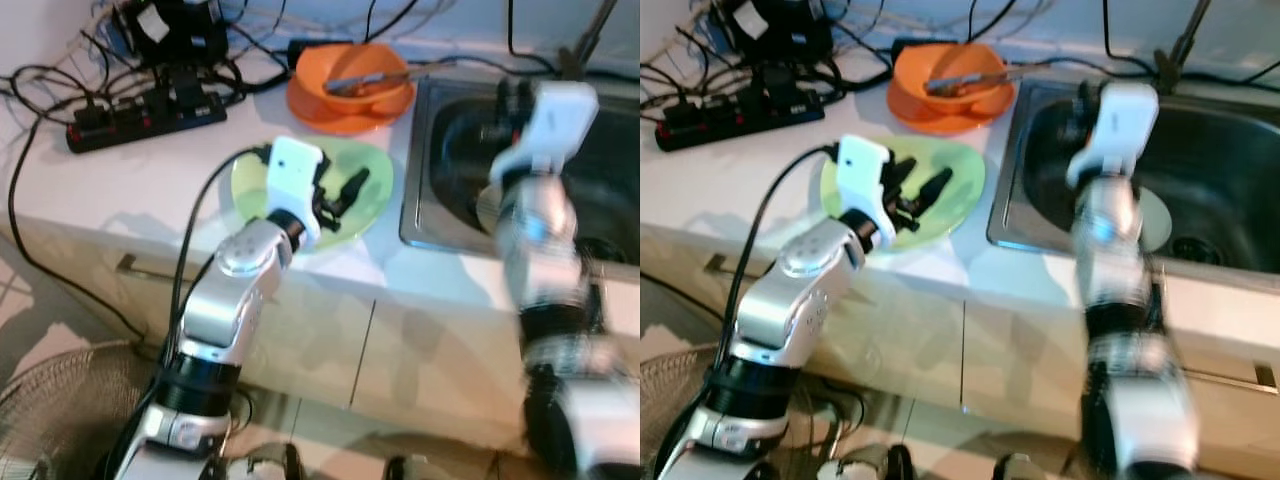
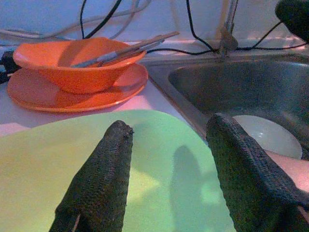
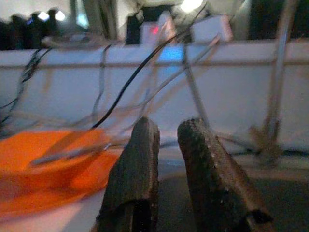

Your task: Kitchen organization

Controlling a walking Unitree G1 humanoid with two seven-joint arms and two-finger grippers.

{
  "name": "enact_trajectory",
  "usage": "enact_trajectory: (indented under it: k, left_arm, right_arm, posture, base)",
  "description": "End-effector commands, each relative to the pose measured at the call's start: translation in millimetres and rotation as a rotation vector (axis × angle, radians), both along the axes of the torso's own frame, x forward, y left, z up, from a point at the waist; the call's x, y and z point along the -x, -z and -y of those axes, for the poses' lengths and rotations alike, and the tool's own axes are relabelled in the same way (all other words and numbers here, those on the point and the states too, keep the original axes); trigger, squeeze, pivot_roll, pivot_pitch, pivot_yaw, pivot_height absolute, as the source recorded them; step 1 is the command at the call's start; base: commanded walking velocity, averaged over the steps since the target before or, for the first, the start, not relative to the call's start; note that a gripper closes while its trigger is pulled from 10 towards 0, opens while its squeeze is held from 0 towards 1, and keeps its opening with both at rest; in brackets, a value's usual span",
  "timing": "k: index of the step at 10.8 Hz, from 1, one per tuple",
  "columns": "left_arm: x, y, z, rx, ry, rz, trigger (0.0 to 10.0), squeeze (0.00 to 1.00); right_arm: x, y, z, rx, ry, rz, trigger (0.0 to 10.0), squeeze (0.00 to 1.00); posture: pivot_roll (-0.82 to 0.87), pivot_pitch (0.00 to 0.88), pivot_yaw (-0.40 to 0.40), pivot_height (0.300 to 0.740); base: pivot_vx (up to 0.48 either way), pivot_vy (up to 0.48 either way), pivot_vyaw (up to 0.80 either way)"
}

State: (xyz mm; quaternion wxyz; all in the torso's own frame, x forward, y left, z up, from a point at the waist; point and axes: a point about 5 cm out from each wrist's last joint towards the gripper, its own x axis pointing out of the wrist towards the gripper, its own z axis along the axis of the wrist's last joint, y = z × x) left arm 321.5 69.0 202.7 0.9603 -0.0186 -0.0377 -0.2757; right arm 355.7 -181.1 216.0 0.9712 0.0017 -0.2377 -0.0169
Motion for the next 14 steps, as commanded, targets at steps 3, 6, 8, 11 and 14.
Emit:
enact_trajectory:
  k: [3, 6, 8, 11, 14]
  left_arm:
    - [0.9, 3.6, -14.2, -0.007, -0.044, 0.030, 10.0, 0.00]
    - [1.2, 6.9, -53.1, 0.012, -0.159, 0.024, 10.0, 0.00]
    - [-4.4, 6.1, -81.5, 0.042, -0.302, -0.009, 10.0, 0.00]
    - [-1.9, 1.6, -122.2, 0.047, -0.427, -0.175, 10.0, 0.00]
    - [6.6, 7.9, -116.8, 0.153, -0.337, -0.350, 10.0, 0.00]
  right_arm:
    - [19.3, 7.5, -15.9, -0.100, -0.061, -0.001, 10.0, 0.00]
    - [26.9, 24.3, -42.4, -0.174, -0.125, -0.082, 10.0, 0.00]
    - [27.9, 30.2, -49.5, -0.174, -0.138, -0.114, 10.0, 0.00]
    - [28.3, 36.5, -52.6, -0.165, -0.146, -0.152, 10.0, 0.00]
    - [25.5, 37.5, -53.0, -0.154, -0.154, -0.167, 10.0, 0.00]
  posture:
    - [0.03, 0.110, 0.047, 0.740]
    - [0.06, 0.099, 0.049, 0.740]
    - [0.07, 0.089, 0.051, 0.740]
    - [0.09, 0.092, 0.051, 0.740]
    - [0.10, 0.107, 0.044, 0.740]
  base:
    - [0.000, 0.000, 0.00]
    - [0.000, 0.000, 0.00]
    - [0.000, 0.000, 0.00]
    - [0.000, 0.000, 0.00]
    - [0.000, 0.000, 0.00]
